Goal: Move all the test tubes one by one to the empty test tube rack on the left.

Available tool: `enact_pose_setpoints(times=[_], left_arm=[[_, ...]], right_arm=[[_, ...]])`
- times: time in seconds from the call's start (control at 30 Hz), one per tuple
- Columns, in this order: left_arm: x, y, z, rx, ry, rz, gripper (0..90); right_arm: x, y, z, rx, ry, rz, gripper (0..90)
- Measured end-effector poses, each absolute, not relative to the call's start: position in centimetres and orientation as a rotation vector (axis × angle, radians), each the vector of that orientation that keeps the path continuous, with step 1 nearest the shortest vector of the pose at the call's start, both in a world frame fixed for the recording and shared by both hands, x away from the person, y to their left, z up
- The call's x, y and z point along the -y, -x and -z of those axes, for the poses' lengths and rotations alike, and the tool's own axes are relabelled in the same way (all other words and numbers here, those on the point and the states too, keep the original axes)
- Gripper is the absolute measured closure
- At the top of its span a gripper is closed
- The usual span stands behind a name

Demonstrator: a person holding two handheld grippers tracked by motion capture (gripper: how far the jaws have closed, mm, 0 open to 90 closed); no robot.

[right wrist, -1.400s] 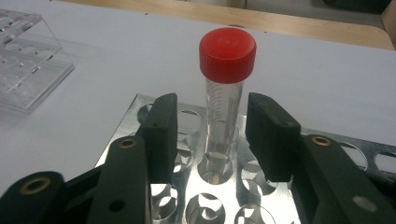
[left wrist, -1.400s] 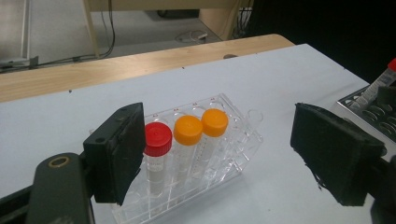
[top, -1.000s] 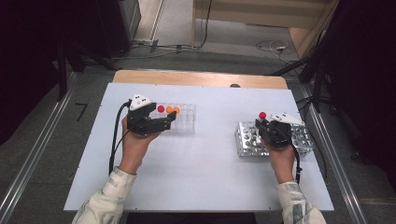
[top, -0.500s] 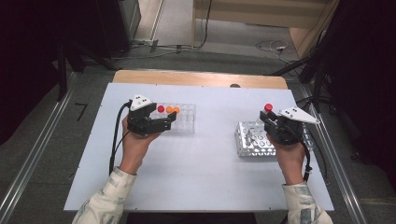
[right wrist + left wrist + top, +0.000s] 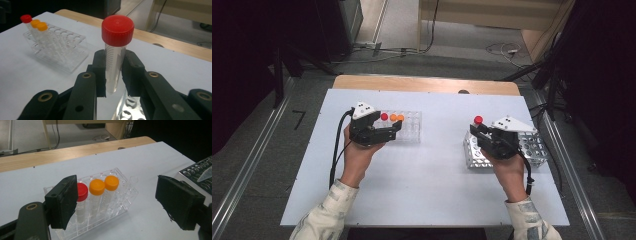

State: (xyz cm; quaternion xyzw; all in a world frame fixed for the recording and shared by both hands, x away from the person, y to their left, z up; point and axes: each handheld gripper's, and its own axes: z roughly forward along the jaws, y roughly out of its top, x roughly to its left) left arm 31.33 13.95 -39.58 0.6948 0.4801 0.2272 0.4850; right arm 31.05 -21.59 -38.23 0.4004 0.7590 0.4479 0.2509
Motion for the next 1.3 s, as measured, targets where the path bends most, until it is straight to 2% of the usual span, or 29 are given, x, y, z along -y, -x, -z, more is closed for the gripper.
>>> enact_pose_setpoints(times=[1.3], left_arm=[[-11.9,-30.1,39.5,-1.082,-1.73,-0.508,18.3]], right_arm=[[11.5,-31.4,42.0,-2.337,-0.937,-1.219,71.2]])
